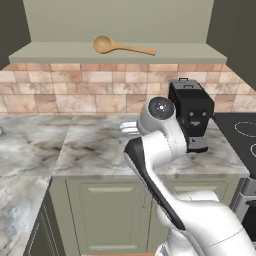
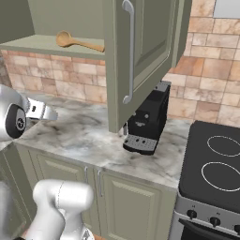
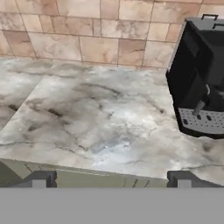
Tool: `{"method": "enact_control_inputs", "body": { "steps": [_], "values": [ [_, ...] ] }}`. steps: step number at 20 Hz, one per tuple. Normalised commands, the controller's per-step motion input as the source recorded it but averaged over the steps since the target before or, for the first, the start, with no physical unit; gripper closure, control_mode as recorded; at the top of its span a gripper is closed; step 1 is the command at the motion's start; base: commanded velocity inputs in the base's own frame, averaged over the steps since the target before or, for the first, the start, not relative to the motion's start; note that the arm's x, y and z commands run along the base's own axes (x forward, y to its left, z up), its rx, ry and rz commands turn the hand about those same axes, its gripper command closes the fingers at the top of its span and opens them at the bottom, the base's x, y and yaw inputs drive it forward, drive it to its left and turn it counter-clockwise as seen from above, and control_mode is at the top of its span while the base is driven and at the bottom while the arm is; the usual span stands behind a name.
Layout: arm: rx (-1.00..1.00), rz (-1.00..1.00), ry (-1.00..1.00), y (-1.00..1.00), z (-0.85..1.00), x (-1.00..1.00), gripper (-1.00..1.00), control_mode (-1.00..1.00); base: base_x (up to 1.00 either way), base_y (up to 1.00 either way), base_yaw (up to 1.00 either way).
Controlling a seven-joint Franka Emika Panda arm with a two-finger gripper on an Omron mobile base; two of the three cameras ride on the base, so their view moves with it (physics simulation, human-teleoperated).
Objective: Organize the utensils by type. Pick up the wooden spoons from the counter and place them in the open cabinet. Then pick up the metallic utensils from the counter and place them in the open drawer.
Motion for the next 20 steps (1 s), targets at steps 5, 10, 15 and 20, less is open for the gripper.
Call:
{"method": "enact_control_inputs", "body": {
  "steps": [5,10,15,20],
  "values": [
    [0.36,-0.13,0.16,-0.05,-0.14,-0.03,-1.00,-1.00,0.00,0.00,0.00],
    [0.19,-0.12,0.19,0.00,-0.27,-0.18,-1.00,-1.00,0.00,0.00,0.00],
    [0.14,-0.11,0.00,0.00,-0.44,-0.16,-1.00,-1.00,0.00,0.00,0.00],
    [0.00,-0.02,0.00,0.00,-0.07,-0.07,-1.00,-1.00,0.00,0.00,0.00]
  ]
}}
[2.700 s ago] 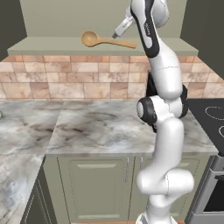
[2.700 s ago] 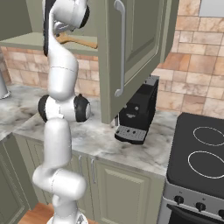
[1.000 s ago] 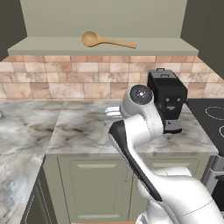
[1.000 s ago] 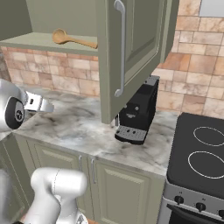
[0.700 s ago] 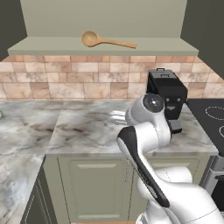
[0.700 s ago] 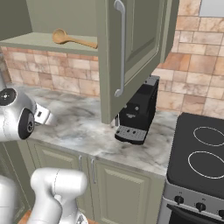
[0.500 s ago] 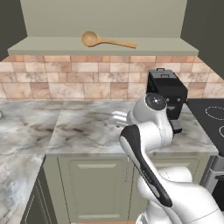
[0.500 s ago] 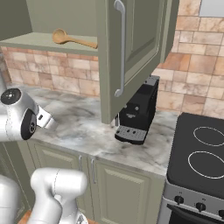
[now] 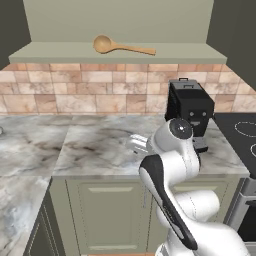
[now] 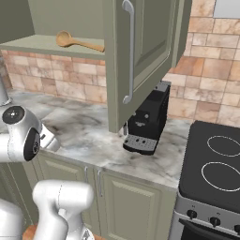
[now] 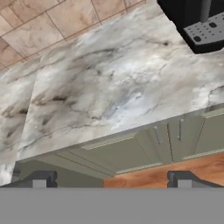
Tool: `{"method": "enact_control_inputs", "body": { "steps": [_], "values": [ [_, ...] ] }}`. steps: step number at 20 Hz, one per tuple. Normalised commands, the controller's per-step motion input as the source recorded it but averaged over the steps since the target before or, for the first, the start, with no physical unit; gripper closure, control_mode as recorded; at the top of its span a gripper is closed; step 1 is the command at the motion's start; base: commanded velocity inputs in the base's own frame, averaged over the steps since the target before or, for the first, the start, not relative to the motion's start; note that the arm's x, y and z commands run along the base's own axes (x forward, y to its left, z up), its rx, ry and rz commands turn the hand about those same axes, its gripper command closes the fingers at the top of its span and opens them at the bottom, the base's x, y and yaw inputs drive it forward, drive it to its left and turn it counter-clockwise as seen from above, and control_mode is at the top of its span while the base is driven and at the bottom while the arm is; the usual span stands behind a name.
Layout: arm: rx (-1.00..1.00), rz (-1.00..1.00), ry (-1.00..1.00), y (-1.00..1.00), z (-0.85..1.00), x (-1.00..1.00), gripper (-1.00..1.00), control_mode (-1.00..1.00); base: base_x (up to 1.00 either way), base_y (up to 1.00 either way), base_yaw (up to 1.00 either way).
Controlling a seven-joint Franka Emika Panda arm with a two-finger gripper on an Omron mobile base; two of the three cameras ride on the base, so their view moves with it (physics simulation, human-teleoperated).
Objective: Organize the utensils by type. Pick up the wooden spoons from the counter and place them in the open cabinet. Then pick up the metallic utensils from the counter and place them in the open drawer.
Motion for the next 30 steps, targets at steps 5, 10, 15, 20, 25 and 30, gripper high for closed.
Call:
{"method": "enact_control_inputs", "body": {
  "steps": [5,10,15,20,25,30],
  "values": [
    [0.00,0.00,0.00,0.00,0.00,0.00,-1.00,-1.00,0.00,0.00,0.00],
    [0.01,0.00,0.00,0.00,-0.02,-0.14,-1.00,-1.00,0.00,0.00,0.00],
    [0.00,0.00,0.00,0.00,0.00,0.00,-1.00,1.00,-0.72,-0.10,0.00],
    [0.00,0.00,0.00,0.00,0.00,0.00,-1.00,1.00,-0.82,-0.27,0.02],
    [0.00,0.00,0.00,0.00,0.00,0.00,-1.00,1.00,-0.85,-0.23,0.31],
    [0.00,0.00,0.00,0.00,0.00,0.00,-1.00,1.00,-0.93,-0.19,0.53]
  ]
}}
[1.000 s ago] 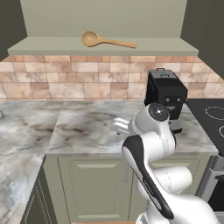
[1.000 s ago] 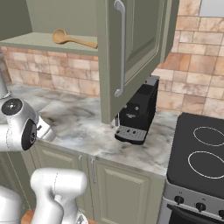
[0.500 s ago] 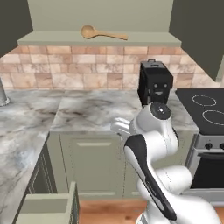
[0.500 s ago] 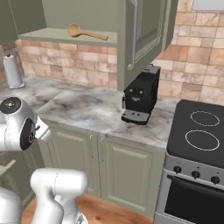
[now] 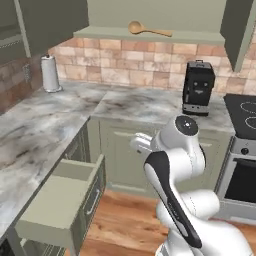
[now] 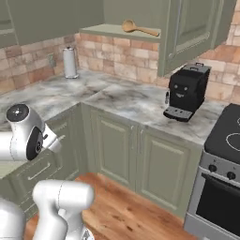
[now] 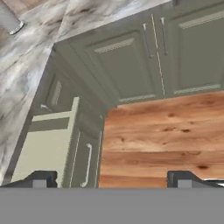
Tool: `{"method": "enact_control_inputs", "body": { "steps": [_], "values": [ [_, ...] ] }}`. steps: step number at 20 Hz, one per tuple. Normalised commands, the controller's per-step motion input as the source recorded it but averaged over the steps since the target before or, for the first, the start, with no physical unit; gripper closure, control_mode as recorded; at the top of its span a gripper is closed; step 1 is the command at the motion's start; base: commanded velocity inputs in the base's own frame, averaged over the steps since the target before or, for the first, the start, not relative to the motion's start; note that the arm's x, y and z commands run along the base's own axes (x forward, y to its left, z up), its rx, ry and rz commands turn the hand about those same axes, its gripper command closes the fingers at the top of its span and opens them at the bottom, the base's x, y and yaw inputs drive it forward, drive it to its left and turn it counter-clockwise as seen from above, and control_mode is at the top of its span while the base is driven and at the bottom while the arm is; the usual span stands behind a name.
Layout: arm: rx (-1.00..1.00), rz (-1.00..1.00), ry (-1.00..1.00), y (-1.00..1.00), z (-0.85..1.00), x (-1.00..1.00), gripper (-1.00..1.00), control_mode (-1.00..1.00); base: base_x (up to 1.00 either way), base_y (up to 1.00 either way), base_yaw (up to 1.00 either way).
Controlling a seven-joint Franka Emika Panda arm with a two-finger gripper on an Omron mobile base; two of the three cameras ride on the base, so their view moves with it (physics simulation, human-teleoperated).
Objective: Organize the utensils by type. Pick up the wooden spoons from the counter and place them in the open cabinet. Then pick up the metallic utensils from the counter and place them in the open drawer.
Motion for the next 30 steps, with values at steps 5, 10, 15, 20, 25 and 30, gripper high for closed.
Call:
{"method": "enact_control_inputs", "body": {
  "steps": [5,10,15,20,25,30],
  "values": [
    [0.00,0.00,0.00,0.00,0.00,0.00,-1.00,1.00,-0.88,-0.21,0.68],
    [0.00,0.00,0.00,0.00,0.00,0.00,-1.00,1.00,-0.80,-0.18,0.78],
    [0.00,0.00,0.00,0.00,0.00,0.00,-1.00,1.00,-0.68,-0.03,0.92],
    [0.00,0.00,0.00,0.00,0.00,0.00,-1.00,1.00,-0.47,0.05,1.00],
    [0.00,0.00,0.00,0.00,0.00,0.00,-1.00,1.00,-0.32,0.13,1.00],
    [0.00,0.00,0.00,0.00,0.00,0.00,-1.00,1.00,-0.12,0.15,1.00]
  ]
}}
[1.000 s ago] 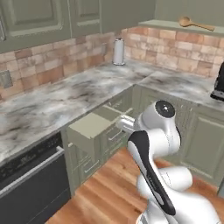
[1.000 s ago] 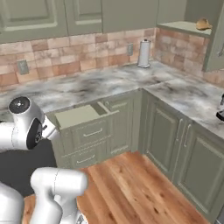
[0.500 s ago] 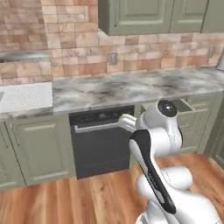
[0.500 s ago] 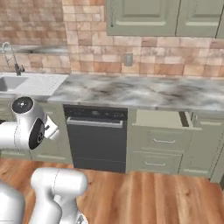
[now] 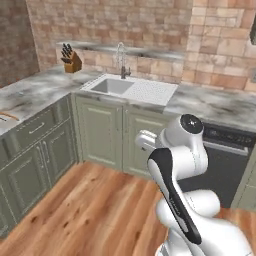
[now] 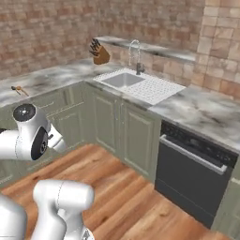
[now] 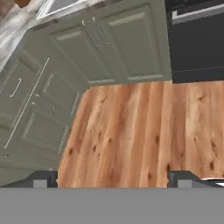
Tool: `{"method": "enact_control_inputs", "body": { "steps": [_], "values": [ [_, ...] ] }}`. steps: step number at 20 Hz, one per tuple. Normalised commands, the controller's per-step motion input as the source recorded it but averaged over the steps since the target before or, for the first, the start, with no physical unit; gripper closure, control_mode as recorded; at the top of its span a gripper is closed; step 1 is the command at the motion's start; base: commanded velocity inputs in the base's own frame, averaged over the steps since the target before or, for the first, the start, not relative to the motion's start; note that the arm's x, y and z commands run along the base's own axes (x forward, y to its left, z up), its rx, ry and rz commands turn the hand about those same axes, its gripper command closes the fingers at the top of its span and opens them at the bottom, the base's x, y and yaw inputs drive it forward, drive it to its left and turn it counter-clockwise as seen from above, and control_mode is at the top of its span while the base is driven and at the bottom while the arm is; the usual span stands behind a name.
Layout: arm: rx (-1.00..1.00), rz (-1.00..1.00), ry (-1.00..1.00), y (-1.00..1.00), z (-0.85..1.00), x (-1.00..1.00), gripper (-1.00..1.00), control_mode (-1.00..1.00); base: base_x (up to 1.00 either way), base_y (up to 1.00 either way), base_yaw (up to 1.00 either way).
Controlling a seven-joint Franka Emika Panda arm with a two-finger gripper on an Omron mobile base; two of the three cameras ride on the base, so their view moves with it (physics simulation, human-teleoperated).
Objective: Organize the utensils by type. Pick up the wooden spoons from the counter and place them in the open cabinet. Then pick up the metallic utensils from the counter and place them in the open drawer.
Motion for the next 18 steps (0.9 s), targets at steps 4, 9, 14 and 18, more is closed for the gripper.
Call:
{"method": "enact_control_inputs", "body": {
  "steps": [4,9,14,18],
  "values": [
    [0.00,0.00,0.00,0.00,0.00,0.00,-1.00,1.00,0.03,0.04,0.94],
    [0.00,0.00,0.00,0.00,0.00,0.00,-1.00,1.00,0.98,0.00,0.02],
    [0.00,0.00,0.00,0.00,0.00,0.00,-1.00,1.00,1.00,0.00,0.02],
    [0.00,0.00,0.00,0.00,0.00,0.00,-1.00,1.00,0.98,0.00,0.19]
  ]
}}
